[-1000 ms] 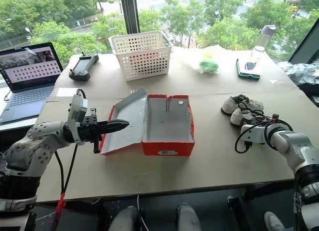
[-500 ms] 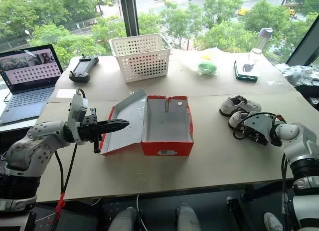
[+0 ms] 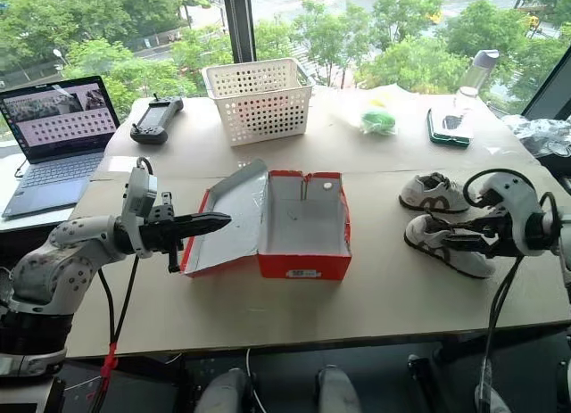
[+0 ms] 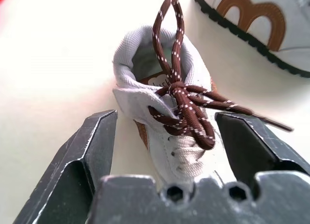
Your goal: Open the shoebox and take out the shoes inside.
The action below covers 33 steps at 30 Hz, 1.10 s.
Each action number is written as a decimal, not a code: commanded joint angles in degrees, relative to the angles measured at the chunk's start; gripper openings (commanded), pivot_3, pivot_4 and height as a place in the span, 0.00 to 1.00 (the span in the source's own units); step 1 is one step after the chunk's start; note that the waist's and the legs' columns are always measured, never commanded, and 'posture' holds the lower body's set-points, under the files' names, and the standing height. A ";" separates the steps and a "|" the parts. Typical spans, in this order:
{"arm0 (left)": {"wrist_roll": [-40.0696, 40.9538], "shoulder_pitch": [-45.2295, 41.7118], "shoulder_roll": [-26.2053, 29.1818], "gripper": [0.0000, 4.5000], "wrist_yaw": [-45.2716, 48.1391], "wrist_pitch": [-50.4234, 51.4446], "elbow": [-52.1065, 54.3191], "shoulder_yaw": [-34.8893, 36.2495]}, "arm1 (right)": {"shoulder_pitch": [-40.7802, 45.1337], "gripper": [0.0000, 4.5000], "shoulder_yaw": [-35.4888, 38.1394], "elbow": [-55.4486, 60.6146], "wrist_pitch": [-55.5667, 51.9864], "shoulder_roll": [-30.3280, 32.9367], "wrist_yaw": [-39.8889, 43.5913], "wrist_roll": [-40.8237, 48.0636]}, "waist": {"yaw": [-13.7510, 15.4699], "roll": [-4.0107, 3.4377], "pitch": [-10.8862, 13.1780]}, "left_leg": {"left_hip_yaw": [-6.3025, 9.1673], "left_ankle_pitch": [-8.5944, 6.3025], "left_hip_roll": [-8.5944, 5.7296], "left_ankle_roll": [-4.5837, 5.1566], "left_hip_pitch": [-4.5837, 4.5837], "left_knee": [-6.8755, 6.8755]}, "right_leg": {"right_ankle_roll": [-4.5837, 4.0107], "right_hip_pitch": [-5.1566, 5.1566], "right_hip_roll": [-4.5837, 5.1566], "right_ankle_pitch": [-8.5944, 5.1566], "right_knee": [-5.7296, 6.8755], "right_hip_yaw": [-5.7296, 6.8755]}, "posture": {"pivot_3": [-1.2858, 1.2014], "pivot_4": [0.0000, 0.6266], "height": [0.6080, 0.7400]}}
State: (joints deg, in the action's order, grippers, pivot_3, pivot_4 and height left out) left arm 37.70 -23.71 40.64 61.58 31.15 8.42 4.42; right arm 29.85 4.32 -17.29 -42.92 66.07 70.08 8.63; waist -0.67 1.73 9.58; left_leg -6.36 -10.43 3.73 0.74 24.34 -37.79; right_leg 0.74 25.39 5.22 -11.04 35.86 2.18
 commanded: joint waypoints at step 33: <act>-17.18 5.62 -15.62 0.00 -46.68 -9.64 -4.74 17.20 | -11.13 0.86 10.31 31.31 4.72 -34.40 -53.22 -4.29 | 0.49 0.06 -0.03 | 0.04 0.00 -0.01 0.01 0.28 -0.01 | 0.32 0.15 0.00 0.20 -0.02 0.09 | 0.52 0.24 0.95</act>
State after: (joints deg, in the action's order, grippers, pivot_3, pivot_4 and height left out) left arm 22.38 -18.14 25.44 18.63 23.91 3.33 19.79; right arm 19.18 15.12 14.84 -43.62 31.29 19.52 7.83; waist -0.19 1.79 9.55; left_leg -6.33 -10.43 3.71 0.75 24.65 -37.78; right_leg 1.13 25.56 5.24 -10.80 35.84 2.26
